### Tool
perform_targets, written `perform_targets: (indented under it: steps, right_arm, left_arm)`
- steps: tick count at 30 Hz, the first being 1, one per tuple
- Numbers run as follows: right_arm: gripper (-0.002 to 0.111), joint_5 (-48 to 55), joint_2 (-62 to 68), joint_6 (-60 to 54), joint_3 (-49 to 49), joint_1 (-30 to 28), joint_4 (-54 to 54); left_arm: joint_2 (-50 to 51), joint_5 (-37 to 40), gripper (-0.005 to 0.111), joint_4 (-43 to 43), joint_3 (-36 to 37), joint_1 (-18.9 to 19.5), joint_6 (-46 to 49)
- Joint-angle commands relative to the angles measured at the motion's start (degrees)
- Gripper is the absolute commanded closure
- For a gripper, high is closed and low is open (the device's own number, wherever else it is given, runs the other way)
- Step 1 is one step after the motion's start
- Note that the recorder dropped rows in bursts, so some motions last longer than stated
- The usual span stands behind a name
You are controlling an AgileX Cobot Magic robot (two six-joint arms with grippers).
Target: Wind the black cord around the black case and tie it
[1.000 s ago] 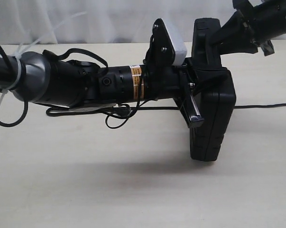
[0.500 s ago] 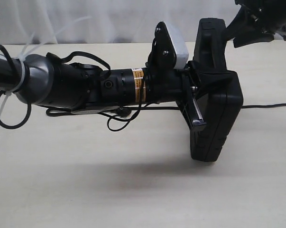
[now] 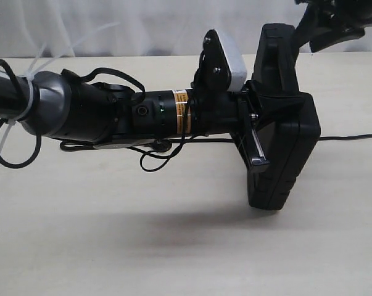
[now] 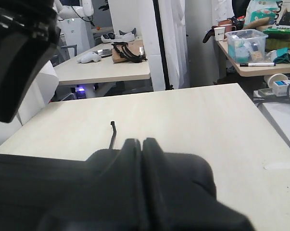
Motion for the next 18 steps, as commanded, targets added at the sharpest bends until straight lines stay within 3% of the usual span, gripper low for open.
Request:
perform_targets:
  steps: [1,3,10,18]
  right_arm:
    - [0.061,-0.1,-0.3,4.4,-0.3,5.2,-5.7]
    - [0.057,-0.1,-0.3,6.1,-0.3,6.3,-6.7]
    - [0.057,-0.1,0.1,15.1,-0.3,9.6,-16.4]
    - [0.058,-0.1,2.4,16.3,3.2,9.6,-15.2]
  left_arm:
    - [2.4,9.6,0.107,4.3,1.5,-0.1,0.2]
    - [2.4,9.6,0.107,4.3,1.5,-0.1,0.2]
    - [2.4,9.6,0.107,4.7,1.5,-0.1,0.0]
    - [2.4,9.6,0.107,4.7,1.5,-0.1,0.0]
